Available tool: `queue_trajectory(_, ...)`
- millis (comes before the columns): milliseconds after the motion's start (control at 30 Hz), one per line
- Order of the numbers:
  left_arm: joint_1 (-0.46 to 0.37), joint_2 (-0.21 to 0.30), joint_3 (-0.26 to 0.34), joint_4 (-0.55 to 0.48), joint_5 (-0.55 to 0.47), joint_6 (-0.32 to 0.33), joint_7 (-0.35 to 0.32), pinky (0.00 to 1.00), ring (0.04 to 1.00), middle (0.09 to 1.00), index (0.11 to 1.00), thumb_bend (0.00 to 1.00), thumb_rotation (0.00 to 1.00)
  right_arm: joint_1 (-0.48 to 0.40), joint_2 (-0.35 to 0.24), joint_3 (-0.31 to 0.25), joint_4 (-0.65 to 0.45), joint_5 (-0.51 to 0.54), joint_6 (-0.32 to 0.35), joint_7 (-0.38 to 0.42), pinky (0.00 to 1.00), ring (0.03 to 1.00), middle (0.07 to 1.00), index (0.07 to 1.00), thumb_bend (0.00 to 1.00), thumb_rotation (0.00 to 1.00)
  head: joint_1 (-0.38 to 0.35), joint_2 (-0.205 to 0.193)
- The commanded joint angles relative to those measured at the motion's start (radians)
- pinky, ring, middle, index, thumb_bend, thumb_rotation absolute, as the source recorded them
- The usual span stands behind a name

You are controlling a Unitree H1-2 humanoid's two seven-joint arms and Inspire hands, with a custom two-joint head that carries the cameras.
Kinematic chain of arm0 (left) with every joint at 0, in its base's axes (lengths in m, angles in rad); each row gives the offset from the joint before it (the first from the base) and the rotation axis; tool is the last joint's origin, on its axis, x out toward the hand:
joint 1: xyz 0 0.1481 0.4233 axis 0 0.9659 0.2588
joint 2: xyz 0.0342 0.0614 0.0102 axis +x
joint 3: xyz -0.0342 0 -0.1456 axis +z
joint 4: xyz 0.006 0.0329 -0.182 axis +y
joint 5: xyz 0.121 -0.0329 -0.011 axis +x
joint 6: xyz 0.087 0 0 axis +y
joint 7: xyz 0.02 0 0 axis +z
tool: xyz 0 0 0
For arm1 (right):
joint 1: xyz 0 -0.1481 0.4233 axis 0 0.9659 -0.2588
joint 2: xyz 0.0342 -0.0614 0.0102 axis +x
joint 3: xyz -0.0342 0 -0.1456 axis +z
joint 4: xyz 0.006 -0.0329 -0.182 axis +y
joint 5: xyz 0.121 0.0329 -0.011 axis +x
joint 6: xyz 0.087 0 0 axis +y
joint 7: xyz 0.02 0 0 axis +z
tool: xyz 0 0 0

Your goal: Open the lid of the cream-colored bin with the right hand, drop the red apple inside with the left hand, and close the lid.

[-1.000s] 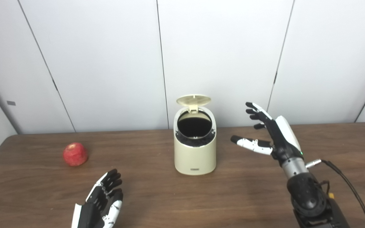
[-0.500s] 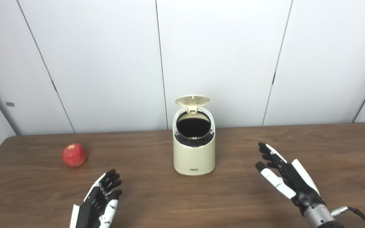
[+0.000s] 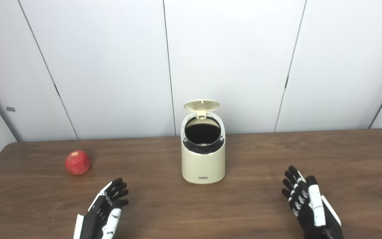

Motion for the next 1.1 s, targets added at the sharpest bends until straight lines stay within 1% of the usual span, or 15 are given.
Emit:
queue_trajectory(0,0.061,-0.017,-0.016,0.047,0.011,0.008,0.005,0.71,0.783,0.808,0.835,0.41,0.56,-0.004,-0.013,-0.009,-0.009,0.002,-0.082,-0.003,1.00,1.000,1.000,1.000,0.61,1.00,0.022,0.003)
queue_trajectory(33,0.061,-0.019,-0.018,0.047,0.013,0.007,0.006,0.71,0.781,0.807,0.834,0.41,0.55,-0.001,-0.018,-0.010,-0.004,0.001,-0.092,-0.003,1.00,1.000,1.000,1.000,0.61,1.00,0.029,0.004)
queue_trajectory(133,0.064,-0.032,-0.028,0.042,0.033,0.011,0.015,0.71,0.774,0.801,0.827,0.40,0.54,0.017,-0.040,-0.009,0.021,-0.007,-0.138,0.002,1.00,1.000,1.000,1.000,0.59,1.00,0.096,0.012)
queue_trajectory(200,0.066,-0.045,-0.036,0.040,0.045,0.012,0.022,0.72,0.775,0.800,0.824,0.39,0.53,0.022,-0.054,-0.013,0.053,0.005,-0.176,0.013,1.00,1.000,1.000,1.000,0.59,1.00,0.160,0.020)
queue_trajectory(233,0.066,-0.050,-0.038,0.042,0.050,0.011,0.026,0.72,0.775,0.800,0.823,0.40,0.53,0.022,-0.060,-0.015,0.069,0.012,-0.194,0.018,1.00,1.000,1.000,1.000,0.59,1.00,0.166,0.020)
queue_trajectory(267,0.066,-0.056,-0.041,0.043,0.061,0.011,0.031,0.73,0.775,0.800,0.823,0.41,0.54,0.022,-0.066,-0.017,0.080,0.017,-0.207,0.021,1.00,1.000,1.000,1.000,0.59,1.00,0.196,0.022)
queue_trajectory(433,0.067,-0.085,-0.057,0.037,0.133,0.028,0.059,0.71,0.772,0.803,0.831,0.44,0.59,0.022,-0.080,-0.020,0.066,0.030,-0.207,0.009,1.00,1.000,1.000,1.000,0.61,1.00,0.284,0.015)
queue_trajectory(533,0.066,-0.103,-0.059,0.034,0.184,0.041,0.089,0.69,0.770,0.800,0.836,0.47,0.63,0.024,-0.085,-0.013,0.042,0.028,-0.187,0.009,1.00,1.000,1.000,1.000,0.64,1.00,0.305,0.008)
queue_trajectory(600,0.066,-0.121,-0.054,0.027,0.214,0.054,0.115,0.67,0.756,0.790,0.841,0.50,0.63,0.025,-0.088,-0.009,0.025,0.026,-0.172,0.008,1.00,1.000,1.000,1.000,0.64,1.00,0.318,0.006)
queue_trajectory(667,0.066,-0.129,-0.052,0.012,0.240,0.072,0.131,0.66,0.750,0.796,0.857,0.49,0.58,0.026,-0.090,-0.005,0.008,0.025,-0.157,0.006,1.00,1.000,0.997,1.000,0.66,1.00,0.326,0.007)
queue_trajectory(733,0.068,-0.134,-0.049,-0.023,0.287,0.109,0.151,0.64,0.737,0.801,0.868,0.49,0.45,0.026,-0.093,-0.003,-0.005,0.031,-0.146,0.009,1.00,1.000,0.997,1.000,0.66,1.00,0.339,0.009)
queue_trajectory(800,0.063,-0.133,-0.041,-0.053,0.344,0.137,0.175,0.63,0.731,0.798,0.868,0.51,0.38,0.027,-0.094,-0.002,-0.020,0.033,-0.133,0.007,1.00,1.000,0.999,1.000,0.67,1.00,0.344,0.008)
queue_trajectory(833,0.060,-0.132,-0.038,-0.064,0.373,0.147,0.188,0.63,0.738,0.800,0.871,0.55,0.29,0.028,-0.094,-0.002,-0.028,0.033,-0.126,0.004,0.99,1.000,0.988,0.995,0.67,1.00,0.351,0.009)
queue_trajectory(933,0.030,-0.095,-0.010,-0.117,0.461,0.237,0.199,0.59,0.713,0.801,0.882,0.62,0.17,0.026,-0.097,0.003,-0.046,0.026,-0.112,0.000,0.94,0.989,0.973,0.986,0.70,0.99,0.356,0.006)
queue_trajectory(1067,-0.025,-0.040,0.030,-0.163,0.521,0.362,0.177,0.60,0.698,0.803,0.880,0.71,0.14,0.023,-0.100,0.007,-0.057,0.021,-0.101,-0.002,0.92,0.985,0.972,0.983,0.73,0.97,0.358,0.004)
